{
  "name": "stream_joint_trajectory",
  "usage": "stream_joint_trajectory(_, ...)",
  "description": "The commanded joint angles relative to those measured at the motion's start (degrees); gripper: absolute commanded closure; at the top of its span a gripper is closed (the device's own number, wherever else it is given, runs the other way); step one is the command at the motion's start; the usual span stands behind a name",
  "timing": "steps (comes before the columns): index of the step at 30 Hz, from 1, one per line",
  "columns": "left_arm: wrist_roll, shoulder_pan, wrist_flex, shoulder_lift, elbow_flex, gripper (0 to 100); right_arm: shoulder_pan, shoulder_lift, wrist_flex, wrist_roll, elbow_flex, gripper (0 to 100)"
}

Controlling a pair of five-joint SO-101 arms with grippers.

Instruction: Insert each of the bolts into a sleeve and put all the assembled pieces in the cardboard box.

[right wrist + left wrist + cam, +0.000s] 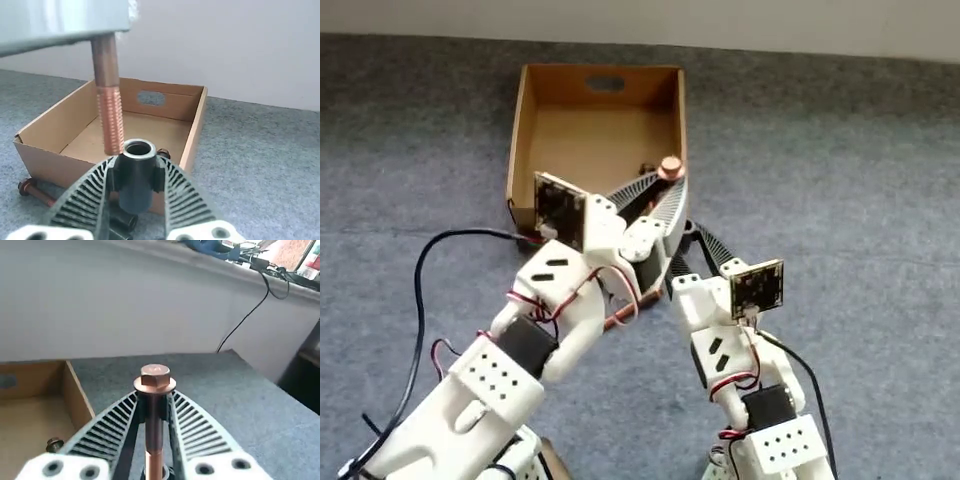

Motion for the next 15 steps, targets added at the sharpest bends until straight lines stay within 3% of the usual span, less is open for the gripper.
stream_joint_trajectory(1, 0.0, 0.31, -1.49, 0.4, -3.91, 99, 0.75, -0.66, -1.1, -0.26, -0.13, 99.3)
stream_joint_trajectory(15, -0.18, 0.31, -1.41, 0.92, -3.47, 99, 0.75, -0.48, -0.92, -0.18, -0.04, 99.3)
